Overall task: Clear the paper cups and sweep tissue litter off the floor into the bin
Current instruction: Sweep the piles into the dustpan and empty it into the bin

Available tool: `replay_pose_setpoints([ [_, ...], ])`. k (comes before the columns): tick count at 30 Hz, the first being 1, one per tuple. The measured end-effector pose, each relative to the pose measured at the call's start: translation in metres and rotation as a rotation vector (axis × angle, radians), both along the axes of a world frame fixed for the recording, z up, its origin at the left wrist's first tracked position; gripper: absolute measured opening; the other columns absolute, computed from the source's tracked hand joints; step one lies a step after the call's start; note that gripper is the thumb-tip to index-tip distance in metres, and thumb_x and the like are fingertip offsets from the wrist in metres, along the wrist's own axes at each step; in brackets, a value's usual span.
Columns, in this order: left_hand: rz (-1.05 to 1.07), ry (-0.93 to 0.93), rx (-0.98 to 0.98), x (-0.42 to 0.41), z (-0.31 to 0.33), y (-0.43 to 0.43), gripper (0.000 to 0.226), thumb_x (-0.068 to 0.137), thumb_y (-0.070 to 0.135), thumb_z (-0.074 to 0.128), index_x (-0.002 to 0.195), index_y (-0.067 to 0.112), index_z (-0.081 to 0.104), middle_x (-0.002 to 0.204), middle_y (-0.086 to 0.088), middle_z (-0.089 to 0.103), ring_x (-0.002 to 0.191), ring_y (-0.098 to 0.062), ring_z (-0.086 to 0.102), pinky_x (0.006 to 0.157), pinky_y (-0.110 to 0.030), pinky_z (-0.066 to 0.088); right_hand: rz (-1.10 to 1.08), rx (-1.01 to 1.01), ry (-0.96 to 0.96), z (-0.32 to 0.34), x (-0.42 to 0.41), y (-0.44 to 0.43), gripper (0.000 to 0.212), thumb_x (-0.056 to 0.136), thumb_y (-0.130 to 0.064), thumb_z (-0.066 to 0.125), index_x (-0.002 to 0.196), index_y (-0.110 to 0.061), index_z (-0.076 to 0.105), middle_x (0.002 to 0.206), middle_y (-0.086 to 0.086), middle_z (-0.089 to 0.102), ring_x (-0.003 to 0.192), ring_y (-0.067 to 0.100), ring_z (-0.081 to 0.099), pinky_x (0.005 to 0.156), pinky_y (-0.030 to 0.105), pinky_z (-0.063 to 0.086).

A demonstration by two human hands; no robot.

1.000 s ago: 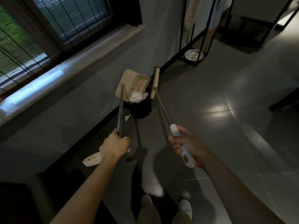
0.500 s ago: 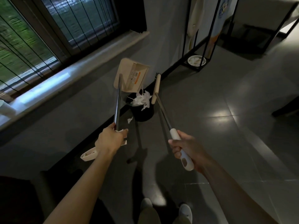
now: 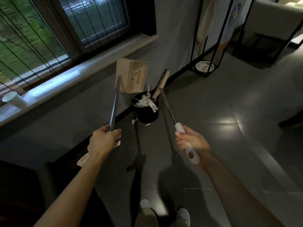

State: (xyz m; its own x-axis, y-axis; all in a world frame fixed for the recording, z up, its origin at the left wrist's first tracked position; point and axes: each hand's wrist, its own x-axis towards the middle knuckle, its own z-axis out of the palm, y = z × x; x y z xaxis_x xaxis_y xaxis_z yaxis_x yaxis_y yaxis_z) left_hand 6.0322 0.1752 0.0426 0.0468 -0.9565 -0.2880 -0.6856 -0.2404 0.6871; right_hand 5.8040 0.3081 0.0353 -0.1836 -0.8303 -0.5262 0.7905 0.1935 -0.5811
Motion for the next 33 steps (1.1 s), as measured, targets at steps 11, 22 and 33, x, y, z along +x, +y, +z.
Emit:
replay_pose_setpoints([
  [11,0.165,0.068,0.053,0.035,-0.012,0.063,0.052,0.079,0.038,0.07,0.126,0.021,0.058,0.082,0.009,0.065,0.08,-0.014,0.066,0.083,-0.039,0.054,0.021,-0.048,0.036,0.029,0.004,0.036,0.02,0.092,0.008,0.047,0.089,-0.011,0.047,0.062,0.001,0.043,0.038,0.001,0.039,0.033,0.01,0.033],
  [22,0.281,0.248,0.207,0.121,-0.013,0.1,0.011,0.081,0.021,0.067,0.082,0.009,0.068,0.092,-0.006,0.062,0.084,-0.021,0.059,0.076,-0.038,0.053,0.156,0.218,0.445,0.002,0.048,0.086,0.04,0.09,0.009,0.055,0.12,-0.013,0.041,0.059,0.004,0.037,0.033,0.005,0.039,0.033,0.017,0.037],
  [33,0.438,0.417,0.425,0.15,-0.047,0.121,0.016,0.084,0.017,0.061,0.091,0.002,0.064,0.094,-0.019,0.063,0.065,-0.024,0.058,0.05,-0.028,0.047,0.494,0.456,0.659,-0.053,0.084,0.12,0.057,0.087,0.009,0.058,0.139,0.0,0.036,0.047,0.007,0.046,0.032,0.011,0.043,0.035,0.021,0.039],
])
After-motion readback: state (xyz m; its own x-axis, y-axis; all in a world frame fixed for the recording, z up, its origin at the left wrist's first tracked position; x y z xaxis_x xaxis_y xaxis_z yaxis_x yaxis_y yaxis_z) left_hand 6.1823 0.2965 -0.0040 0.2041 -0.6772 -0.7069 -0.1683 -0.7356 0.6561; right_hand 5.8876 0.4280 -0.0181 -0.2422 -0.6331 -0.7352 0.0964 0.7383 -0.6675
